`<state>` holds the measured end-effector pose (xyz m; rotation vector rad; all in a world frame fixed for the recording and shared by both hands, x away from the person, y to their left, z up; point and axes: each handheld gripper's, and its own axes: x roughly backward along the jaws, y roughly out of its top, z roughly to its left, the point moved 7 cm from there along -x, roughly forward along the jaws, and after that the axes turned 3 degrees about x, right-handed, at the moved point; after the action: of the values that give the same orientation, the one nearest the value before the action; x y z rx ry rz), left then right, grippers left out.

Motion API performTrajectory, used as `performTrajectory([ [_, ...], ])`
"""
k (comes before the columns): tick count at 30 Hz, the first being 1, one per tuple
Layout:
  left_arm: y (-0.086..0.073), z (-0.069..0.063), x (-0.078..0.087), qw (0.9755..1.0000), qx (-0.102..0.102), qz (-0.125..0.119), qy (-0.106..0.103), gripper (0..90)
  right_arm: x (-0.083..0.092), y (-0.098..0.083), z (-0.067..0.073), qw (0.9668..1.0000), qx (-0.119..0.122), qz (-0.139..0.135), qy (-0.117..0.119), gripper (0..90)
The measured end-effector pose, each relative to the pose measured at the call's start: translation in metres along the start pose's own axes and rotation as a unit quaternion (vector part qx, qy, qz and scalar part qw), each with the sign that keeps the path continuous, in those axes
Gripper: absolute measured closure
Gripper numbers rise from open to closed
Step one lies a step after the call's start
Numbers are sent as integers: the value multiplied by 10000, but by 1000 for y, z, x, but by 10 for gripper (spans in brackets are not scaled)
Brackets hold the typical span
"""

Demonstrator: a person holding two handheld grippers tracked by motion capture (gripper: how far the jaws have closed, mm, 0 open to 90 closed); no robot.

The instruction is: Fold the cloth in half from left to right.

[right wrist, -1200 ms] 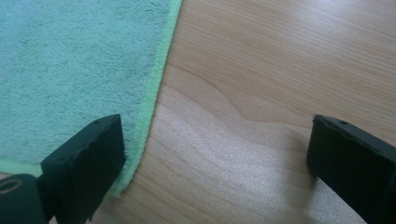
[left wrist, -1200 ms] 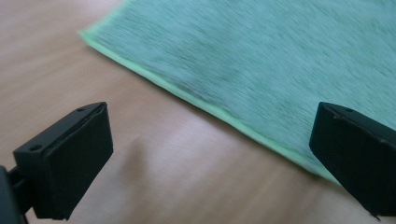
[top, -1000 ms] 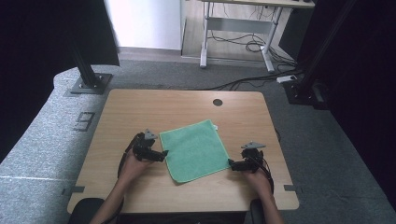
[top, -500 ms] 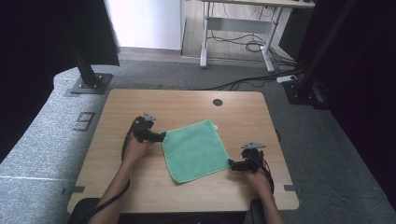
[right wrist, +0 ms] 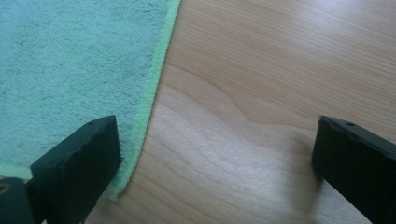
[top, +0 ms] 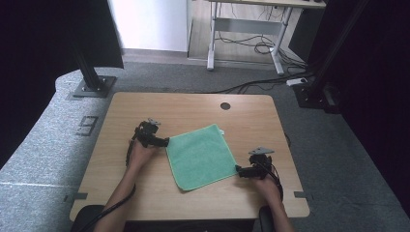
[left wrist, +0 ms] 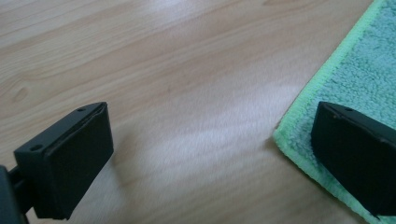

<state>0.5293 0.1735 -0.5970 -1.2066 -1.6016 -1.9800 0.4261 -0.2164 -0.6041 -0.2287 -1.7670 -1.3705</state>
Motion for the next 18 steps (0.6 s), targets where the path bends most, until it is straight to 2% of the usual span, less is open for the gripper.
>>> performTrajectory([
  [6, -14, 10, 8, 9996, 168, -58, -215, 0, -1, 2, 8, 9999, 107, -9, 77, 13],
  [11, -17, 10, 11, 9992, 96, -195, -323, 45, 0, 4, 12, 9998, 123, 52, 169, 43],
  [18, -17, 10, 11, 9992, 95, -196, -325, 46, 8, 17, 29, 9982, 327, -151, 472, 43],
])
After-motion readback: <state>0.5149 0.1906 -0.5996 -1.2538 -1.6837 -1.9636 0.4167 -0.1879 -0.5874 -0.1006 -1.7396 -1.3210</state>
